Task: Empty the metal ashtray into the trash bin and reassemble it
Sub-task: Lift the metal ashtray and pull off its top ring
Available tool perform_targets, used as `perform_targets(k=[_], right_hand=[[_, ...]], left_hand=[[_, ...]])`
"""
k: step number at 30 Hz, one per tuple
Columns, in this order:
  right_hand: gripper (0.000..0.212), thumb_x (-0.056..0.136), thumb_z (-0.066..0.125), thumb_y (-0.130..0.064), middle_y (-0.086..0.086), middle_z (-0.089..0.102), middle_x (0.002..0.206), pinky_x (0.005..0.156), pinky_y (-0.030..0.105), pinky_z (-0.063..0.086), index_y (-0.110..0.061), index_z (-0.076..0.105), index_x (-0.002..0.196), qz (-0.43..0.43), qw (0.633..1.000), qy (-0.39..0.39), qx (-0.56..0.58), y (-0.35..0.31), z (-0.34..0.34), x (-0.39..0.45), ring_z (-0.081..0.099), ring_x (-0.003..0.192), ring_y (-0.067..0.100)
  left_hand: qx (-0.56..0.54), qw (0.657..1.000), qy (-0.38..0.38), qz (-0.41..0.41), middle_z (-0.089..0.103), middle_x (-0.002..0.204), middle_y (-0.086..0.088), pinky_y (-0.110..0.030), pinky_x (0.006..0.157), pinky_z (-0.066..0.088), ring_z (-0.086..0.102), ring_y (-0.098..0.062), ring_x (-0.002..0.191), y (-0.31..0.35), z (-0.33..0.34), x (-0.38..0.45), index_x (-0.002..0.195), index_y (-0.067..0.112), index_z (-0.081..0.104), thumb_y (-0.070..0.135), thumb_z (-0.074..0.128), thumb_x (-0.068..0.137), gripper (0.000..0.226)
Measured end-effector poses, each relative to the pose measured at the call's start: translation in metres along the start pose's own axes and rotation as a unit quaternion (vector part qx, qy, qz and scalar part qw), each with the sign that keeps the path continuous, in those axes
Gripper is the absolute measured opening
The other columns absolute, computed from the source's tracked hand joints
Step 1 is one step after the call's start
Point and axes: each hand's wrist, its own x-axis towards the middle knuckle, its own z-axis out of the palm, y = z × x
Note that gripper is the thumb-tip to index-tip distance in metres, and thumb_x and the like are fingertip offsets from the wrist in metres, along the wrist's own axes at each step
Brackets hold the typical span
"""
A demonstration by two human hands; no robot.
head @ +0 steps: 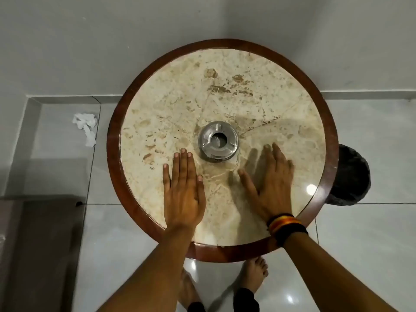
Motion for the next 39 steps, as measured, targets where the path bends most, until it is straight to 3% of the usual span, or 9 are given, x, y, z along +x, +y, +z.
perform_targets(k=[4,8,17,23,32,39], right_hand=[[0.106,0.083,0.052,-0.076,0.012,0.022,0.165,0.12,0.052,0.026,-0.013,0.016,0.159,-0.039,0.999,-0.02,0.033,-0.055,0.007,0.036,0.023,0.151,0.029],[0.114,0.073,0.068,-0.064,0.015,0.035,0.157,0.112,0.051,0.034,-0.012,0.014,0.159,-0.04,0.998,-0.04,0.001,-0.08,0.022,0.058,0.036,0.141,0.035],[0.11,0.067,0.065,-0.063,0.012,0.046,0.146,0.11,0.051,0.037,-0.014,0.023,0.156,-0.046,0.999,-0.001,0.015,-0.082,0.008,0.072,0.044,0.132,0.033],[0.102,0.064,0.063,-0.058,0.011,0.049,0.136,0.108,0.045,0.039,-0.013,0.032,0.151,-0.061,0.996,-0.056,-0.02,-0.077,0.015,0.079,0.048,0.124,0.033],[0.097,0.063,0.06,-0.056,0.018,0.047,0.139,0.104,0.047,0.046,-0.01,0.037,0.145,-0.071,0.995,-0.064,-0.031,-0.082,0.013,0.079,0.047,0.124,0.036],[0.098,0.058,0.067,-0.053,0.02,0.044,0.132,0.096,0.045,0.049,-0.01,0.04,0.142,-0.07,0.995,-0.049,-0.046,-0.084,0.013,0.081,0.048,0.112,0.036]], left_hand=[[0.036,0.999,0.005,-0.007,0.008,0.179,-0.01,-0.055,0.134,0.01,0.004,-0.025,0.166,-0.001,0.003,0.001,0.169,0.009,0.01,0.036,0.012,0.11,0.064],[0.068,0.998,0.004,0.004,0.013,0.178,-0.014,-0.058,0.132,0.018,0.009,-0.03,0.165,-0.004,0.007,0.003,0.168,0.008,0.012,0.038,0.007,0.111,0.065],[0.059,0.998,0.002,0.002,0.016,0.177,-0.014,-0.057,0.132,0.018,0.012,-0.029,0.165,-0.004,0.007,0.003,0.168,0.007,0.016,0.035,0.009,0.109,0.065],[0.03,0.999,0.01,-0.003,0.017,0.177,-0.012,-0.057,0.132,0.019,0.013,-0.027,0.165,-0.003,0.007,0.003,0.167,0.008,0.018,0.034,0.017,0.109,0.064],[0.034,0.999,0.01,-0.001,0.019,0.177,-0.011,-0.058,0.131,0.021,0.015,-0.027,0.165,-0.004,0.008,0.003,0.167,0.007,0.021,0.035,0.017,0.109,0.064],[0.029,1.0,0.013,0.0,0.017,0.178,-0.01,-0.056,0.132,0.018,0.012,-0.026,0.166,-0.005,0.01,0.003,0.167,0.009,0.017,0.037,0.016,0.11,0.064]])
